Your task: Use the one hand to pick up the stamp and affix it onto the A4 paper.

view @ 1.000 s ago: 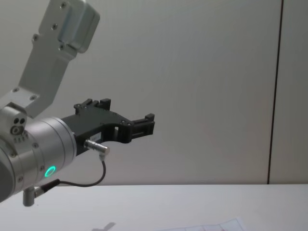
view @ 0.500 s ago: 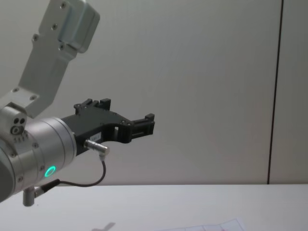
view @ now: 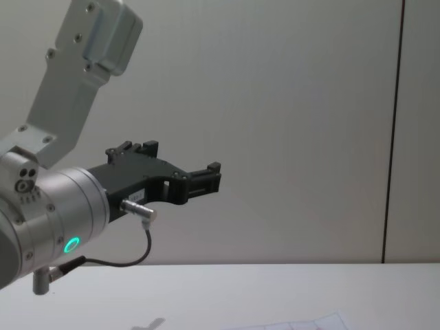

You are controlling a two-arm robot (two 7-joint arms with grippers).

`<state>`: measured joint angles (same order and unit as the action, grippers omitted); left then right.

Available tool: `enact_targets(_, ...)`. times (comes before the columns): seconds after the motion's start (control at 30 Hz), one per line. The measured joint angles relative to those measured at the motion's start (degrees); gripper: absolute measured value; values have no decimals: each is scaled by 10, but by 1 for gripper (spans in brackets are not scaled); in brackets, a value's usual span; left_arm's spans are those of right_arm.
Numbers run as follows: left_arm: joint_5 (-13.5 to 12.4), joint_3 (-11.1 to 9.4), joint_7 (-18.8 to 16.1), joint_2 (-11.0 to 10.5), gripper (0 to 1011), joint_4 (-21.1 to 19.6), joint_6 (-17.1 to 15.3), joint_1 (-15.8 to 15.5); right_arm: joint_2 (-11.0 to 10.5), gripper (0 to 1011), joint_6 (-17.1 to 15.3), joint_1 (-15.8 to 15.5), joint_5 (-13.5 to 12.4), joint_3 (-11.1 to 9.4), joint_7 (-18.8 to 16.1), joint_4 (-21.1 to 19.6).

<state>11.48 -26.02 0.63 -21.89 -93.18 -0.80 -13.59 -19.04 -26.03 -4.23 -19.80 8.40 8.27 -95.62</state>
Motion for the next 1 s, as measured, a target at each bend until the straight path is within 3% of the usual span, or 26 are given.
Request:
enact_targets(0.33, 0, 0, 0, 0, 1001, 0, 0, 0, 4, 219, 29, 3, -23, -7, -14, -8)
enact_targets(0.6, 0, 0, 0, 0, 1001, 0, 0, 0, 5, 219, 44, 12, -23, -9, -33, -35)
enact_targets(0.8, 0, 0, 0, 0, 1001, 0, 0, 0, 9, 219, 37, 24, -9, -3, -57, -58)
enact_targets(1.0, 0, 0, 0, 0, 1001, 0, 0, 0, 17, 219, 9, 34, 11, 11, -89, -71)
